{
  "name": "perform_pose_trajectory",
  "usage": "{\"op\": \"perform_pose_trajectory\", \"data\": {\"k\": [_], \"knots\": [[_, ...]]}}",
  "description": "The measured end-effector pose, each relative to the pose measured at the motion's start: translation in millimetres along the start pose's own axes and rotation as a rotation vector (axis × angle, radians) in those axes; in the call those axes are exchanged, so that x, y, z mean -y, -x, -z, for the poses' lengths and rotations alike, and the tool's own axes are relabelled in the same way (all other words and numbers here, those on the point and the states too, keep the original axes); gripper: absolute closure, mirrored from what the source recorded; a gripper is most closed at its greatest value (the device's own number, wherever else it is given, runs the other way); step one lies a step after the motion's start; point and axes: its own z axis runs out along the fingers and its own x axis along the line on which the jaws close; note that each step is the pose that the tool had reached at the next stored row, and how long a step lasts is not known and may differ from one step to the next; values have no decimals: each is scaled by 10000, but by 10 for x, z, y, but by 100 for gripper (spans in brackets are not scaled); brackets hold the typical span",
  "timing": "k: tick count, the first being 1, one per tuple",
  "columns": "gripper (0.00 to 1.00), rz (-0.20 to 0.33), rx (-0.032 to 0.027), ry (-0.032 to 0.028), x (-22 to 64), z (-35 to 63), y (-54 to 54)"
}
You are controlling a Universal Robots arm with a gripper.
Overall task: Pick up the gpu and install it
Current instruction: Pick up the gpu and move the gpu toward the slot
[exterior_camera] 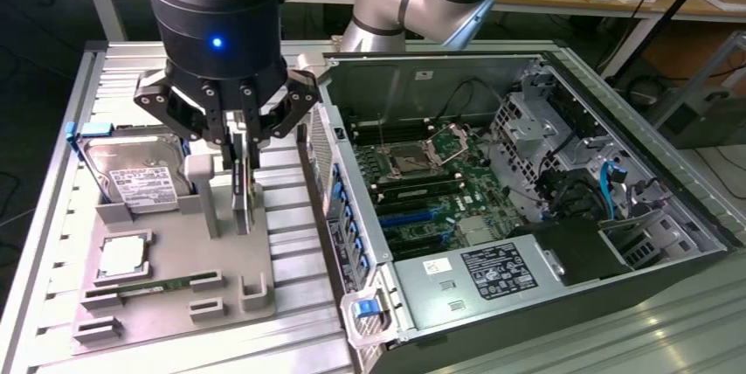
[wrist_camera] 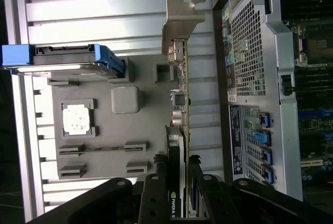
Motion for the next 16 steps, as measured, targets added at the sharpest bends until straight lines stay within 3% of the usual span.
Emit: {"op": "perform_pose_trajectory", "data": {"k": [16], "knots": [[73, 0, 0, -1, -2, 45, 1]]}}
